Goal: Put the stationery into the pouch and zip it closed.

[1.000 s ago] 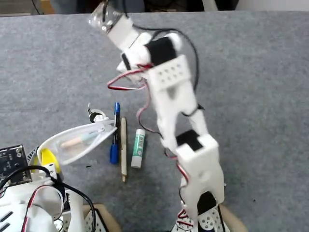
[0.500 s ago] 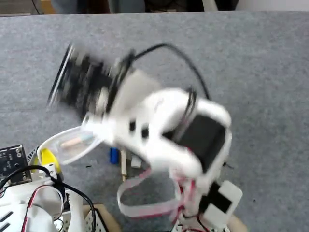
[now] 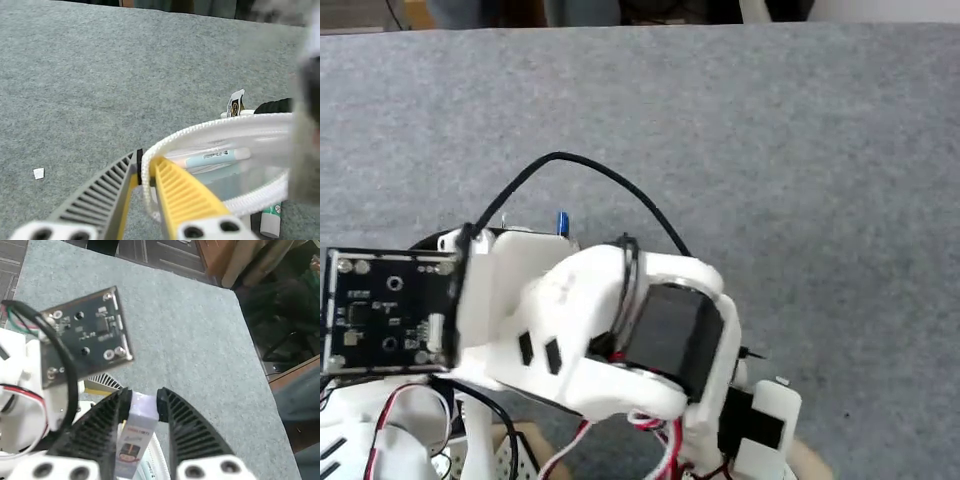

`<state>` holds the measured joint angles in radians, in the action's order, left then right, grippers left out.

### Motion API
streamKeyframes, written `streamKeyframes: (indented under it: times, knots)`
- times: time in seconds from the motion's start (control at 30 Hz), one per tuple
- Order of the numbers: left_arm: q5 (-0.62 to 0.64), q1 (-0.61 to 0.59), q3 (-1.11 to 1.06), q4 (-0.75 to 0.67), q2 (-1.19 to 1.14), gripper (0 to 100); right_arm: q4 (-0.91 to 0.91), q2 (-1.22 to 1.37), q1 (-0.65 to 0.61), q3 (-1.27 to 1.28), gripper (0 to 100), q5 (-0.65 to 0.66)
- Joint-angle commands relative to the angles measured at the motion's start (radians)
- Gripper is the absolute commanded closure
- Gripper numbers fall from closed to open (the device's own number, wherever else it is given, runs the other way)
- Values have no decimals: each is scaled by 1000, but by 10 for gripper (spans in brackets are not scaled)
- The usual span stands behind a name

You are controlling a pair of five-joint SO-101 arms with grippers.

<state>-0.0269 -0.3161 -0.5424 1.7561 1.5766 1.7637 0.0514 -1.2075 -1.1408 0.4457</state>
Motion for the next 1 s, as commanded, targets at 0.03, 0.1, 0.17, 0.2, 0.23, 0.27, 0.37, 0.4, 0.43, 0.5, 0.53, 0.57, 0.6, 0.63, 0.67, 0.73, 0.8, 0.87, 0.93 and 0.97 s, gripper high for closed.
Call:
streamKeyframes:
  times: [0.03,0.1,0.17,0.2,0.23,0.27,0.37,0.4,0.43,0.5,0.53,0.57,0.6,0.63,0.67,0.73,0.8,0.87,0.93,0.97]
  knots:
    - [6,-2,2,2,0,972,0,16,-20,2,985,3]
    - [6,-2,2,2,0,972,0,28,-17,2,985,8]
    - [6,-2,2,2,0,972,0,36,-17,2,985,9]
    - [6,-2,2,2,2,972,-2,36,-17,-1,984,9]
    - [6,-2,2,2,2,972,-3,38,-17,-2,984,9]
    - [6,-2,2,2,2,972,-3,38,-17,-4,984,11]
    - [6,-2,2,2,2,972,-3,38,-17,-1,983,11]
    - [6,-2,2,2,2,972,-3,38,-17,-4,982,11]
    - [6,-2,2,2,2,972,-3,38,-17,-5,970,11]
    - [6,-2,2,2,2,972,-2,31,-15,-1,920,11]
    - [6,-2,2,2,2,972,0,31,-14,-2,897,11]
    - [6,-2,2,2,2,972,0,31,-6,-2,880,11]
    - [6,-2,2,2,2,972,-2,31,-2,-5,874,11]
    - [6,-2,2,2,2,972,-2,31,0,-5,877,11]
    - [6,-2,2,2,2,972,-2,31,0,-2,881,11]
    - [6,-2,2,2,3,972,-2,31,0,-1,886,11]
    - [6,-2,2,2,3,972,-2,31,0,-5,886,11]
    - [6,-2,2,2,3,972,-2,31,0,-5,886,11]
    - [6,-2,2,2,3,972,-2,31,0,-7,886,11]
    - [5,-2,2,2,3,972,-2,30,0,-7,886,11]
